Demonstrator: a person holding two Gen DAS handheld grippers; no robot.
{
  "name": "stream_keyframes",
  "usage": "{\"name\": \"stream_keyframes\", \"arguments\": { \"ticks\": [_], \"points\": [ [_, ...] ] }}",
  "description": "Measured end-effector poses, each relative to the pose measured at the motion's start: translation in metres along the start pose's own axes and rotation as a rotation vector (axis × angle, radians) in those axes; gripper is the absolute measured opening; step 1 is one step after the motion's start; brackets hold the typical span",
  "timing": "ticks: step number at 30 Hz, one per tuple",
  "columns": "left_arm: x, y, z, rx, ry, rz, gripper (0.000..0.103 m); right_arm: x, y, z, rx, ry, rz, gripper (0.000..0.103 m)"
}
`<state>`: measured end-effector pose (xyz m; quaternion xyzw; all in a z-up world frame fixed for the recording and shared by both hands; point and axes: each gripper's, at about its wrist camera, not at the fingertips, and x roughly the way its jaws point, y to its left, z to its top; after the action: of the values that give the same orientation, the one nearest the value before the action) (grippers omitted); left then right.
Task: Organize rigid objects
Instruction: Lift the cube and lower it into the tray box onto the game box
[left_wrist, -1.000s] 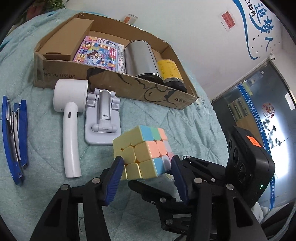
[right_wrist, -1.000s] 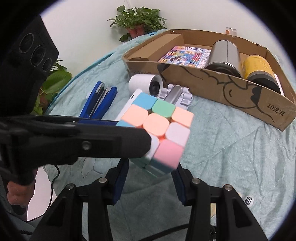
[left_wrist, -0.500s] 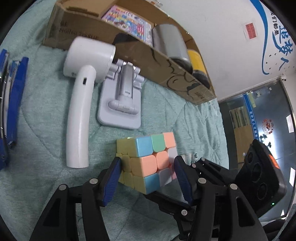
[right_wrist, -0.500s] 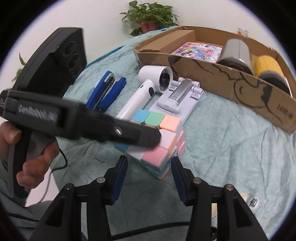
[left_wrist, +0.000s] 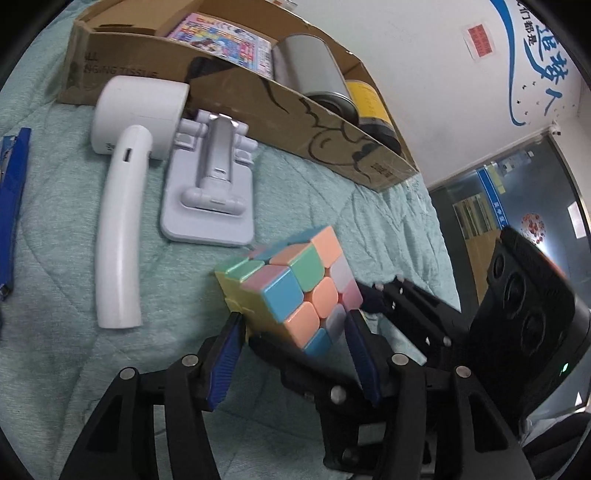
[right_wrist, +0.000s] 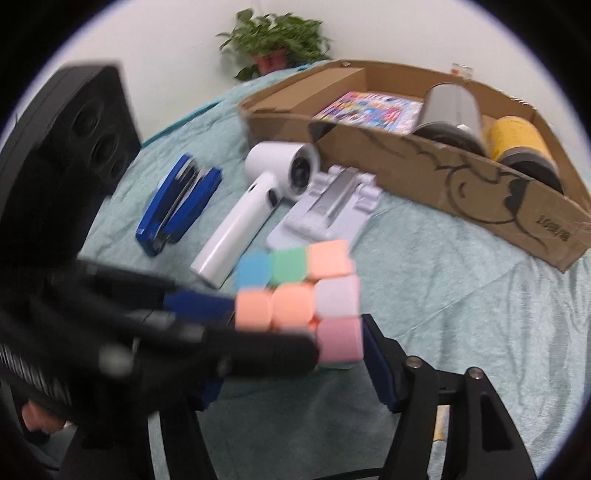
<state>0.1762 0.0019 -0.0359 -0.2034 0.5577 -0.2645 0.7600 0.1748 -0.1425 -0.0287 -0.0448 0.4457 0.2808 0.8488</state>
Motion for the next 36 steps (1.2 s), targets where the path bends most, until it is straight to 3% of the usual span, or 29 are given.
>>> {"name": "stream_keyframes", "arguments": {
  "ticks": [6,12,25,29,36],
  "points": [
    [-0.002,-0.005,0.0,0.006,-0.021,-0.005,0.051,-0.002,0.004,-0.001,-0.008,-0.024,-0.04,0.061],
    [-0.024,-0.018,0.015,0.016,-0.088,-0.003,0.049,-0.016,0.009,0.012,-0.002,-0.103,-0.054,0.061],
    [-0.088,-0.029,0.113,0.108,-0.259,0.112,0.049,-0.019,0.012,0.11,-0.016,-0.248,-0.065,0.06],
    [-0.089,-0.023,0.151,0.122,-0.249,0.162,0.049,0.0,0.002,0.142,0.028,-0.252,-0.048,0.059],
    [-0.057,0.019,0.195,0.071,-0.149,0.166,0.047,0.054,-0.022,0.163,0.197,-0.15,-0.018,0.059]
  ]
}}
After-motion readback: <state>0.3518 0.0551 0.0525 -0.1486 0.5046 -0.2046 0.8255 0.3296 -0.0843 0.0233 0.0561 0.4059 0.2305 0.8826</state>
